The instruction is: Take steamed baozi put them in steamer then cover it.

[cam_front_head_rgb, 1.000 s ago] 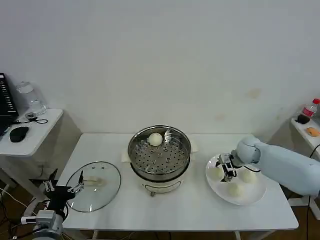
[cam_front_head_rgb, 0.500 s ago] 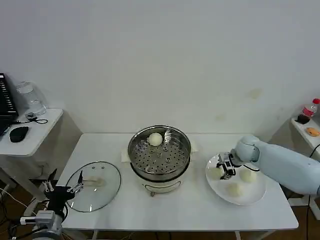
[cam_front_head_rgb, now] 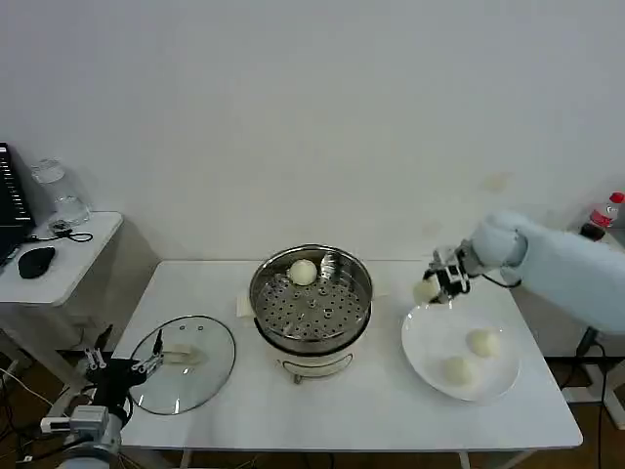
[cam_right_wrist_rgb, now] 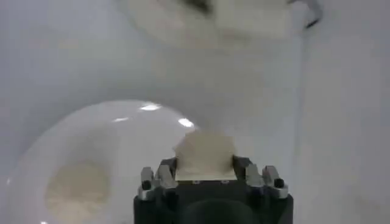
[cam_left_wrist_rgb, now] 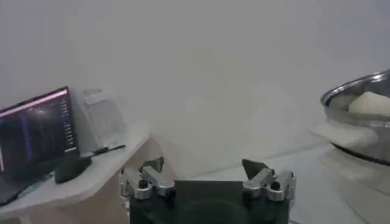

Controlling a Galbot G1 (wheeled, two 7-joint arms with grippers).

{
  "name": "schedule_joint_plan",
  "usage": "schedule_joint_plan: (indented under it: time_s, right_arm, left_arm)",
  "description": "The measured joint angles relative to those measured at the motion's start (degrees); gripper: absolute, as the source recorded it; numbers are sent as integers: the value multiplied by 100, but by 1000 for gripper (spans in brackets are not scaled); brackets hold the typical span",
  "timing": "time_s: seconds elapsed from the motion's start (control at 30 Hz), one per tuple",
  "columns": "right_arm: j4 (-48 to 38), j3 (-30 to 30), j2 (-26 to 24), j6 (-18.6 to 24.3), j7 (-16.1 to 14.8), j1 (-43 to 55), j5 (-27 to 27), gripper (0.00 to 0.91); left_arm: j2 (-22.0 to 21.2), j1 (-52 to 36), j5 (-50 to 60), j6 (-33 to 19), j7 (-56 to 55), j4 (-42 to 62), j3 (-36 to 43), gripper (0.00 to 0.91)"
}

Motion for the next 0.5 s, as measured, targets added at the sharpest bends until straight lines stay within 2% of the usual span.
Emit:
schedule_joint_plan:
  time_s: [0.23,0.5]
  right_arm:
    - [97,-300,618,-327,144,654,705,635]
    - [-182,-565,1754,-718,367,842,1421,635]
  left_arm:
    - [0,-82,16,20,-9,3,29,907]
    - [57,-109,-20,25,-11,16,-64,907]
